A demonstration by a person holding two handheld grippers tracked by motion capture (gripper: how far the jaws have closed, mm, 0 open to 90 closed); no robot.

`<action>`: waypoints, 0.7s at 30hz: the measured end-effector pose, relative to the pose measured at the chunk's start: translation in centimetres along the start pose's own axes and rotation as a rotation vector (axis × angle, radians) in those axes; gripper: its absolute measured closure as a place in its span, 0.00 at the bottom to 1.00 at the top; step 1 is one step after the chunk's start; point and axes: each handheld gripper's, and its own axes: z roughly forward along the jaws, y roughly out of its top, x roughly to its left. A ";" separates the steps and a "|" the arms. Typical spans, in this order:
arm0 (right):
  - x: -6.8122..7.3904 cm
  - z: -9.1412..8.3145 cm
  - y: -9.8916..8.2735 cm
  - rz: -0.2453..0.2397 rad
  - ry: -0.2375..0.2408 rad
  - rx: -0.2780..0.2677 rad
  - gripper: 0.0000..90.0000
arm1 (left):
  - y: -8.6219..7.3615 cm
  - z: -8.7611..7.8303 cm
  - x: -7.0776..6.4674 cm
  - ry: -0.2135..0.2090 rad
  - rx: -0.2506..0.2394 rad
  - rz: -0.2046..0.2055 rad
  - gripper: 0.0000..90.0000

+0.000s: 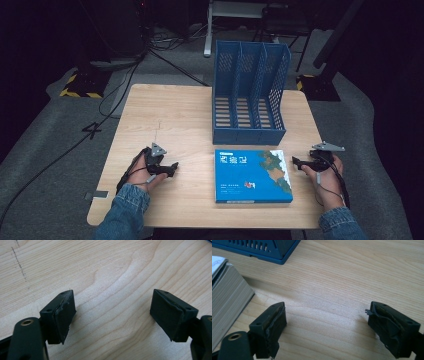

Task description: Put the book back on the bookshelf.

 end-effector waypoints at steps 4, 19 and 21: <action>0.0 0.0 0.0 0.000 0.001 0.000 0.17 | 0.2 -0.2 0.3 0.002 0.015 -0.008 0.28; -0.2 0.0 0.1 0.003 0.006 0.001 0.17 | 4.2 -3.6 -2.1 -0.070 -0.134 0.000 0.32; -0.2 0.0 0.1 0.004 0.006 0.002 0.17 | 4.4 -3.8 -2.3 -0.082 -0.137 0.007 0.32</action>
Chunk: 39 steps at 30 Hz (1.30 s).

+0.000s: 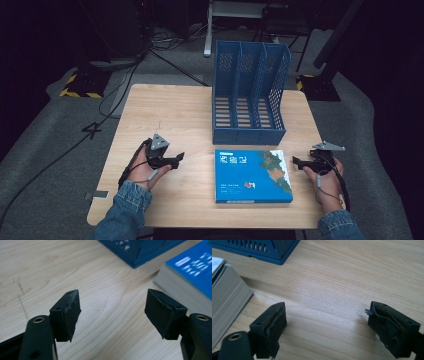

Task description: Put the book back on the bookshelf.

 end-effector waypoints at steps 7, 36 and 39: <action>0.0 0.0 0.0 -0.005 0.004 -0.001 0.17 | 1.6 -0.2 -1.3 -0.028 -0.016 0.023 0.32; 0.0 -0.1 -0.1 0.002 -0.016 0.003 0.16 | 2.3 3.3 -7.1 -0.220 0.045 0.070 0.35; 0.1 -0.1 -0.1 0.008 -0.023 0.002 0.16 | 2.0 4.1 -7.4 -0.224 0.059 0.076 0.36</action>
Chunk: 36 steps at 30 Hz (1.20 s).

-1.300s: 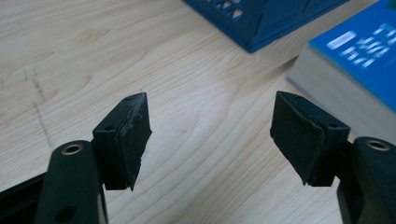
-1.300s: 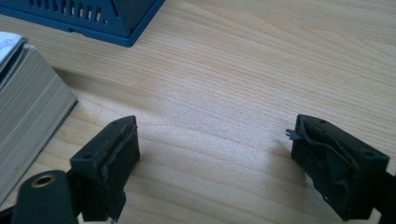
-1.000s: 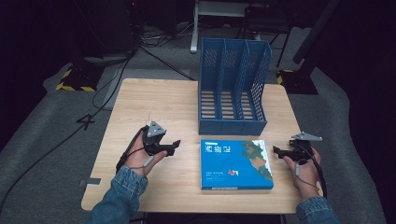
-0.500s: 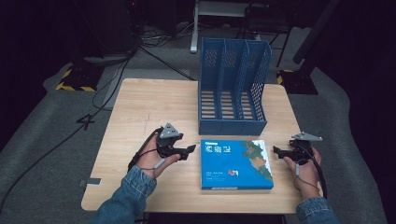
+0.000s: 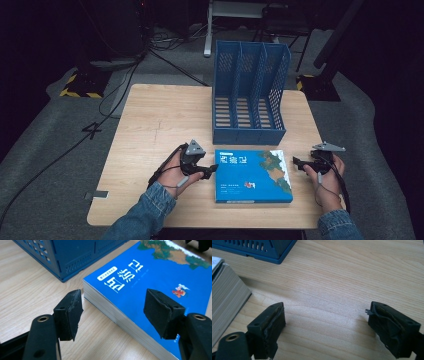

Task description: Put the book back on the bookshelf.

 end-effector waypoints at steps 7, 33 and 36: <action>0.2 -0.2 -0.2 0.020 -0.020 0.000 0.16 | -0.6 1.7 -0.5 -0.043 0.025 -0.040 0.36; 0.2 -0.2 -0.2 0.021 -0.020 -0.001 0.16 | -1.8 3.9 -0.6 -0.117 0.051 -0.153 0.38; 0.2 -0.2 -0.2 0.021 -0.020 0.000 0.16 | -1.7 3.5 -0.5 -0.111 0.041 -0.146 0.44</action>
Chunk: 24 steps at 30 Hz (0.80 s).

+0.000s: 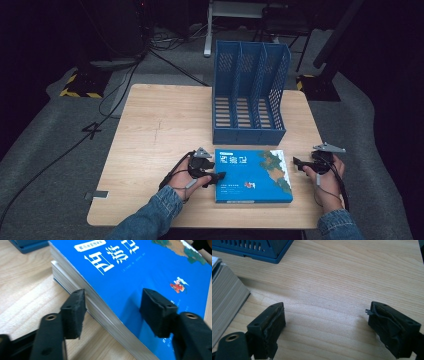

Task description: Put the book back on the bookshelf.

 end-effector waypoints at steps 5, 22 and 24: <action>0.0 0.0 0.0 0.000 0.001 -0.001 0.16 | 0.2 -0.8 -0.4 0.014 -0.026 0.043 0.54; 0.0 -0.1 -0.1 -0.007 0.004 -0.002 0.16 | -0.4 -0.2 -0.6 -0.150 0.013 0.030 0.58; 0.0 -0.1 -0.1 -0.008 0.006 0.000 0.16 | -0.3 0.0 -0.7 -0.148 0.014 0.049 0.56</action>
